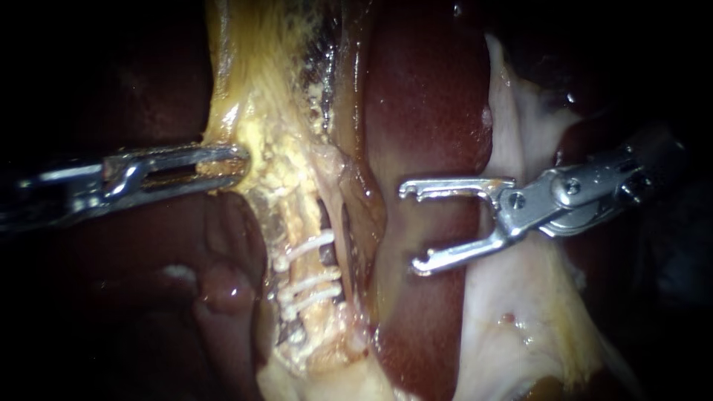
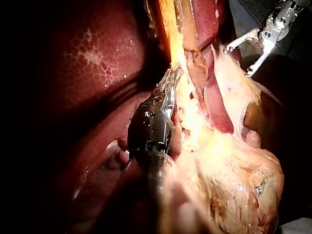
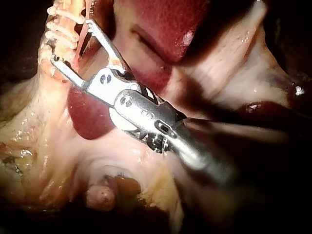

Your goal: Going back third clip left tube

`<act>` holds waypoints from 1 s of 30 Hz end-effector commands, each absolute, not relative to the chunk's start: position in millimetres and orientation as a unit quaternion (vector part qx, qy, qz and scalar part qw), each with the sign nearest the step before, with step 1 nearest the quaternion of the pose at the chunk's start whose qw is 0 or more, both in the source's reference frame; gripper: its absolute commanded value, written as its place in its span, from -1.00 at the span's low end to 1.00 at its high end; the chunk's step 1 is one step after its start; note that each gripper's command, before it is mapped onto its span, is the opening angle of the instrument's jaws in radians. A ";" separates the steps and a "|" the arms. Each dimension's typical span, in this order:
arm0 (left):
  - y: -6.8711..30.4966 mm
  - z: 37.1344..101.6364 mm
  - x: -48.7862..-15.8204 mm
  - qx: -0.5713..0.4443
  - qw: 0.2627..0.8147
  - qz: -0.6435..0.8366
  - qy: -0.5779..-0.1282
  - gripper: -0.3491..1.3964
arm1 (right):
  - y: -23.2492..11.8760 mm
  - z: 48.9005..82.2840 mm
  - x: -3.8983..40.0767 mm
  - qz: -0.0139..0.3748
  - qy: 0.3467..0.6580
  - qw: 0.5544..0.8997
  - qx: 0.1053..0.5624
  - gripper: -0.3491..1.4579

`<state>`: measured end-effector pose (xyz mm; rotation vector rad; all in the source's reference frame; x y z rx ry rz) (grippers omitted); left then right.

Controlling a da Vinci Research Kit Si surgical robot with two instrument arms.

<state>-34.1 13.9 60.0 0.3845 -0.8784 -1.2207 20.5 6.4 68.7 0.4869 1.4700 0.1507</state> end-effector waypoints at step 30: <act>14.3 64.4 -37.3 0.183 0.723 -0.541 -0.388 -1.00 | 6.6 67.9 19.7 0.061 0.665 0.712 0.217 0.06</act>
